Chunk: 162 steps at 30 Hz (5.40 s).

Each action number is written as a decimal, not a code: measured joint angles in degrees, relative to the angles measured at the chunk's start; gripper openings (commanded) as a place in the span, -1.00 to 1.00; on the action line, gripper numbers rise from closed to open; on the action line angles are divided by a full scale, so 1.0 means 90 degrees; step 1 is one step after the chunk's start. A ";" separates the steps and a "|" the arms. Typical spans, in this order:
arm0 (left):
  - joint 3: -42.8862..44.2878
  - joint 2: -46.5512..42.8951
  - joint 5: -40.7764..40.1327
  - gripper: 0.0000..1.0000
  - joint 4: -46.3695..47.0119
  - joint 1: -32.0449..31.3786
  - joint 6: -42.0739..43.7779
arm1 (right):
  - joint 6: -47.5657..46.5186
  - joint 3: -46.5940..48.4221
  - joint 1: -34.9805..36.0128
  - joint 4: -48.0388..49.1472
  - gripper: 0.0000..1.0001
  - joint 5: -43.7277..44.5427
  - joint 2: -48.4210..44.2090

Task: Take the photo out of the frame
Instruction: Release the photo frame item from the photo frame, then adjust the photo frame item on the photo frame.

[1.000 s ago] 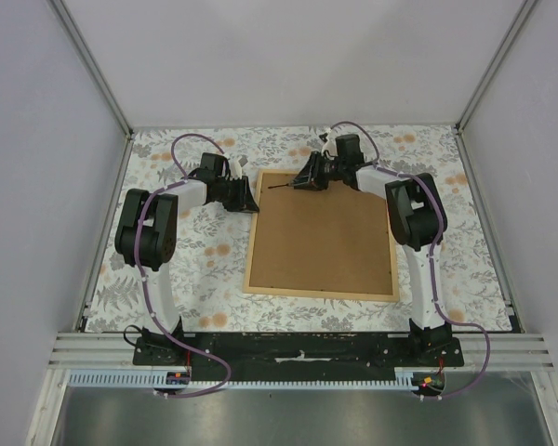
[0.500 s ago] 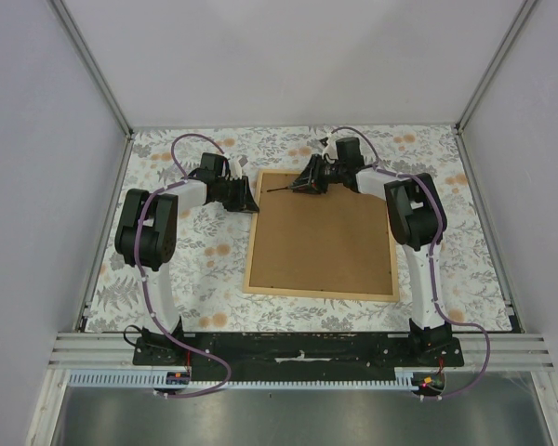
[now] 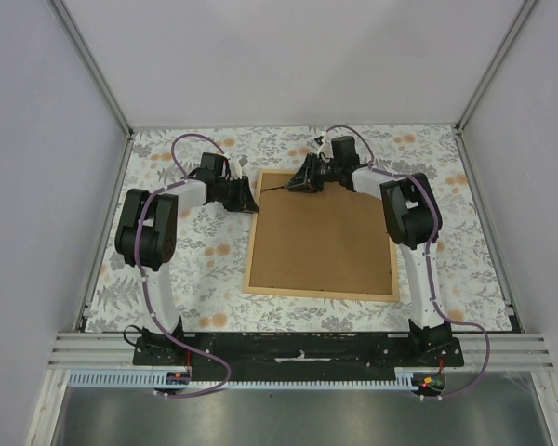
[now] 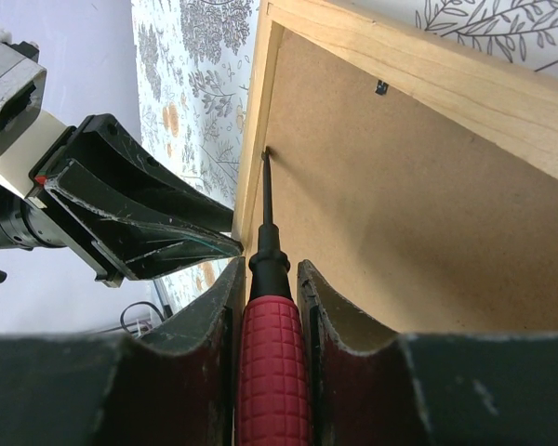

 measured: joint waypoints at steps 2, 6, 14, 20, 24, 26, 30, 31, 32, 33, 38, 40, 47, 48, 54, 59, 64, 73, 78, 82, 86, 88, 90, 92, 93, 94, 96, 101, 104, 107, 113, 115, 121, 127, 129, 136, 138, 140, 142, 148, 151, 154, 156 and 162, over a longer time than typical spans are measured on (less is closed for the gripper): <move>0.0000 0.0000 0.0000 -0.35 0.0000 0.0000 0.0000 | -0.0017 0.0044 0.0019 -0.0015 -1.00 -0.0005 0.0029; 0.0000 0.0000 0.0000 -0.35 -0.0002 0.0000 0.0000 | -0.0022 0.0056 0.0036 -0.0012 -1.00 -0.0007 0.0039; 0.0000 0.0000 0.0000 -0.35 -0.0002 0.0000 0.0000 | -0.0041 0.0056 0.0010 -0.0012 -1.00 -0.0010 0.0039; 0.0000 0.0000 -0.0002 -0.35 -0.0002 0.0000 0.0000 | -0.0046 0.0000 -0.0070 -0.0032 -1.00 -0.0100 0.0024; 0.0000 0.0000 0.0000 -0.35 -0.0002 0.0000 0.0000 | -0.0034 -0.0068 -0.0119 -0.0012 -1.00 -0.0194 0.0017; 0.0000 0.0000 0.0000 -0.36 -0.0005 0.0000 0.0000 | -0.0036 -0.0075 -0.0121 -0.0007 -1.00 -0.0219 0.0017; 0.0000 0.0000 0.0000 -0.36 -0.0002 0.0000 0.0000 | -0.0036 -0.0075 -0.0121 -0.0007 -1.00 -0.0226 0.0017; 0.0000 0.0000 0.0000 -0.36 -0.0002 0.0000 0.0000 | -0.0036 -0.0075 -0.0121 -0.0007 -1.00 -0.0226 0.0017; 0.0000 0.0000 0.0000 -0.36 -0.0005 0.0000 0.0000 | -0.0036 -0.0075 -0.0119 -0.0007 -1.00 -0.0223 0.0017; 0.0000 0.0000 0.0000 -0.36 -0.0002 0.0000 0.0000 | -0.0036 -0.0075 -0.0109 -0.0010 -1.00 -0.0226 0.0017; 0.0000 0.0000 0.0000 -0.36 -0.0005 0.0000 0.0000 | -0.0046 0.0017 -0.0070 -0.0102 -1.00 -0.0216 0.0036; 0.0000 0.0000 0.0000 -0.36 -0.0005 0.0000 0.0000 | -0.0049 0.0073 -0.0036 -0.0129 -1.00 -0.0211 0.0063; 0.0002 0.0000 0.0000 -0.36 -0.0024 0.0000 0.0000 | -0.0102 0.0219 -0.0005 -0.0270 -1.00 -0.0206 0.0124; 0.0002 0.0000 -0.0002 -0.36 -0.0024 0.0000 0.0000 | -0.0112 0.0262 -0.0005 -0.0277 -1.00 -0.0226 0.0160; 0.0015 0.0000 -0.0039 -0.36 -0.0056 0.0007 0.0000 | -0.0136 0.0559 0.0049 -0.0476 -1.00 -0.0233 0.0311; 0.0032 -0.0036 -0.0168 -0.36 -0.0153 0.0032 0.0002 | -0.0192 0.0950 0.0180 -0.0743 -1.00 -0.0155 0.0454; 0.0049 -0.0068 -0.0301 -0.38 -0.0236 0.0049 0.0002 | -0.0291 0.1362 0.0335 -0.1039 -1.00 -0.0005 0.0597; 0.0095 -0.0095 -0.0483 -0.39 -0.0379 0.0049 0.0002 | -0.0709 0.1821 0.0648 -0.1608 -1.00 0.0498 0.0614; 0.0100 -0.0112 -0.0551 -0.39 -0.0410 0.0049 0.0000 | -0.1202 0.2084 0.0889 -0.2210 -1.00 0.1107 0.0444; 0.0109 -0.0119 -0.0576 -0.40 -0.0430 0.0046 0.0000 | -0.1681 0.2348 0.1209 -0.2895 -1.00 0.1928 0.0228; 0.0117 -0.0141 -0.0624 -0.34 -0.0461 0.0044 0.0002 | -0.2030 0.2365 0.1537 -0.3388 -1.00 0.2662 0.0000; 0.0155 -0.0141 -0.0624 -0.29 -0.0534 0.0078 0.0005 | -0.2159 0.2295 0.1576 -0.3485 -1.00 0.2815 -0.0104; 0.0238 -0.0141 -0.0622 -0.23 -0.0675 0.0134 0.0015 | -0.2217 0.2033 0.1525 -0.3512 -1.00 0.2637 -0.0347; 0.0444 -0.0138 -0.0624 -0.14 -0.0950 0.0204 0.0097 | -0.2278 0.1659 0.1338 -0.3502 -1.00 0.2266 -0.0731; 0.0617 -0.0134 -0.0629 -0.10 -0.1093 0.0255 0.0146 | -0.2307 0.1508 0.1200 -0.3495 -1.00 0.2086 -0.0908; 0.0765 -0.0126 -0.0636 -0.07 -0.1171 0.0296 0.0177 | -0.2363 0.1326 0.1018 -0.3444 -1.00 0.1889 -0.1112; 0.1115 -0.0121 -0.0641 -0.02 -0.1253 0.0372 0.0223 | -0.2518 0.0913 0.0520 -0.3366 -1.00 0.1608 -0.1576; 0.2069 0.0211 -0.0787 0.00 -0.1530 0.0442 0.0223 | -0.3009 -0.0537 -0.0760 -0.2875 -1.00 0.1350 -0.2684; 0.2443 0.0559 -0.0984 0.03 -0.1671 0.0413 0.0219 | -0.3181 -0.1270 -0.1205 -0.2594 -1.00 0.1190 -0.2912; 0.2635 0.0877 -0.1319 0.04 -0.1931 0.0323 0.0214 | -0.3252 -0.1916 -0.1382 -0.2438 -1.00 0.1039 -0.2914; 0.2732 0.1073 -0.1996 0.11 -0.2397 -0.0036 0.0197 | -0.3257 -0.2387 -0.1574 -0.2280 -1.00 0.0877 -0.2922; 0.2739 0.1073 -0.2174 0.12 -0.2458 -0.0160 0.0194 | -0.3254 -0.2402 -0.1683 -0.2166 -1.00 0.0872 -0.2948; 0.2800 0.1076 -0.2608 0.13 -0.2557 -0.0362 0.0168 | -0.3220 -0.2528 -0.2018 -0.1887 -1.00 0.0743 -0.2968; 0.3249 0.1197 -0.2963 0.12 -0.2613 -0.0330 0.0155 | -0.3162 -0.2635 -0.2033 -0.1795 -1.00 0.0636 -0.2968; 0.3383 0.1290 -0.2992 0.12 -0.2611 -0.0330 0.0153 | -0.3140 -0.2637 -0.2018 -0.1766 -1.00 0.0593 -0.2968; 0.3439 0.1498 -0.2999 0.06 -0.2688 -0.0333 0.0143 | -0.3113 -0.2640 -0.2013 -0.1651 -1.00 0.0542 -0.2968; 0.3439 0.1498 -0.2992 0.02 -0.2688 -0.0333 0.0134 | -0.3106 -0.2640 -0.2013 -0.1622 -1.00 0.0539 -0.2968; 0.3439 0.1498 -0.2977 -0.05 -0.2691 -0.0333 0.0124 | -0.3087 -0.2640 -0.2013 -0.1610 -1.00 0.0539 -0.2968; 0.3439 0.1498 -0.2970 -0.11 -0.2688 -0.0342 0.0119 | -0.3084 -0.2640 -0.2013 -0.1608 -1.00 0.0534 -0.2968; 0.3502 0.1511 -0.3050 -0.34 -0.2764 -0.0364 0.0092 | -0.3070 -0.2664 -0.2013 -0.1588 -1.00 0.0488 -0.2970; 0.3541 0.1518 -0.3089 -0.42 -0.2822 -0.0372 0.0070 | -0.3062 -0.2684 -0.2013 -0.1562 -1.00 0.0476 -0.2973; 0.3594 0.1549 -0.3113 -0.63 -0.2866 -0.0374 0.0056 | -0.3060 -0.2703 -0.2013 -0.1557 -1.00 0.0452 -0.2973; 0.3609 0.1552 -0.3113 -0.82 -0.2883 -0.0374 0.0051 | -0.3048 -0.2710 -0.2013 -0.1554 -1.00 0.0442 -0.2973; 0.3570 0.1545 -0.3060 -0.96 -0.2837 -0.0372 0.0032 | -0.3038 -0.2722 -0.2033 -0.1532 -1.00 0.0442 -0.2973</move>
